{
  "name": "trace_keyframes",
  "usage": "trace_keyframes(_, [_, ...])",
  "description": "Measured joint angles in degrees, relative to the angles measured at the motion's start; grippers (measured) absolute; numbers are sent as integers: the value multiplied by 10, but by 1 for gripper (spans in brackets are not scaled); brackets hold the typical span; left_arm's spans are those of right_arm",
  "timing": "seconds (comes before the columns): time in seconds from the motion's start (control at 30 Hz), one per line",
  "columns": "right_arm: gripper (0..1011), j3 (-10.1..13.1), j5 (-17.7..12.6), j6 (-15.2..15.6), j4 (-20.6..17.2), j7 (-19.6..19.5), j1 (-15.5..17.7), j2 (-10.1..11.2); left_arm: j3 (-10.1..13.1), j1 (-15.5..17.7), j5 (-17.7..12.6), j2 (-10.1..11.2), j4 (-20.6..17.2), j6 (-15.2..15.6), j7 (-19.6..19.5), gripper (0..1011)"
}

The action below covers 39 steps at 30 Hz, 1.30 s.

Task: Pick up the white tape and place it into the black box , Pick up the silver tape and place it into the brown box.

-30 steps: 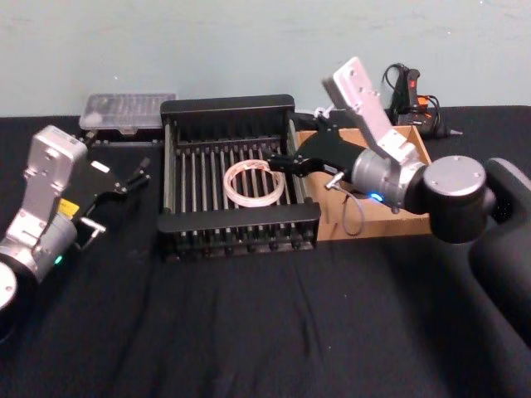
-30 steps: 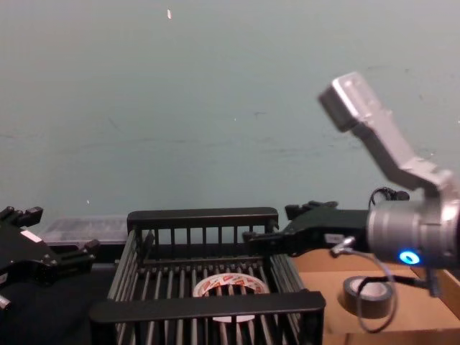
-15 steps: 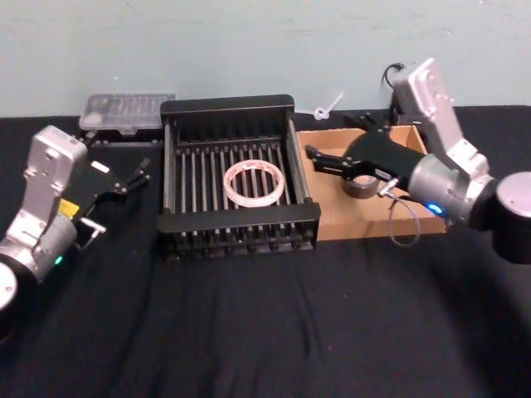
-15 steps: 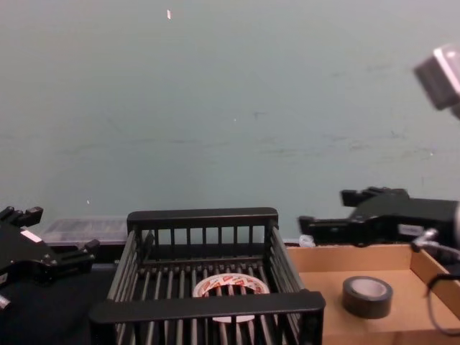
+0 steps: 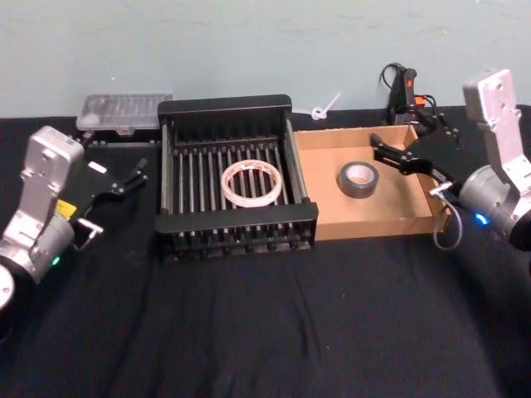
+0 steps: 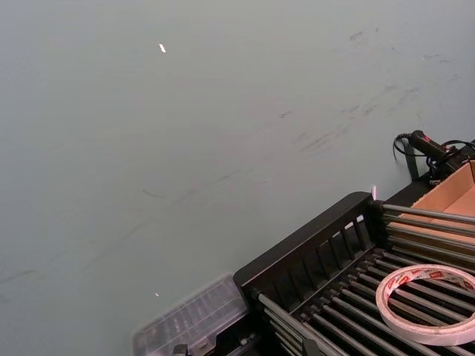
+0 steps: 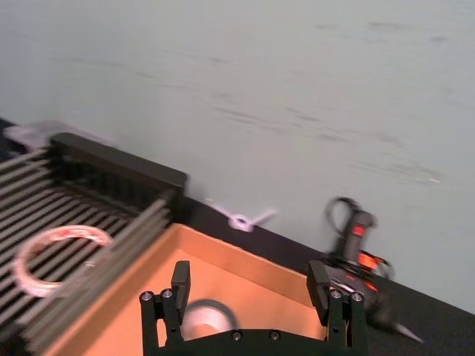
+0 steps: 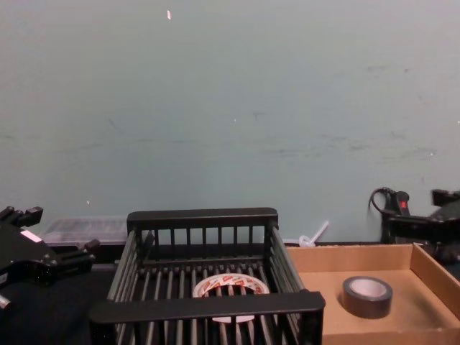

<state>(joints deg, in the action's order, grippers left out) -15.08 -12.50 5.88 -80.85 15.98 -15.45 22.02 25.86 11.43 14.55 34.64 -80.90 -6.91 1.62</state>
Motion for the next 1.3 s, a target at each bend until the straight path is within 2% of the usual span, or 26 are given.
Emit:
trace_keyframes(0.17, [1002, 19, 26, -10, 9, -49, 12, -12, 0, 0, 0, 0, 0, 0, 0, 1001])
trace_keyframes(0.23, [1002, 22, 36, -16, 13, -63, 13, -16, 0, 0, 0, 0, 0, 0, 0, 1001])
trace_keyframes(0.37, [1002, 22, 80, -42, 35, -111, 14, -28, 0, 0, 0, 0, 0, 0, 0, 1001])
trace_keyframes(0.5, [1002, 20, 107, -55, 52, -132, 12, -35, 0, 0, 0, 0, 0, 0, 0, 1001])
trace_keyframes(0.8, [1002, 18, 141, -70, 79, -146, 8, -49, 0, 0, 0, 0, 0, 0, 0, 1001])
trace_keyframes(1.3, [1002, 18, 142, -70, 78, -146, 8, -48, 0, 0, 0, 0, 0, 0, 0, 1001])
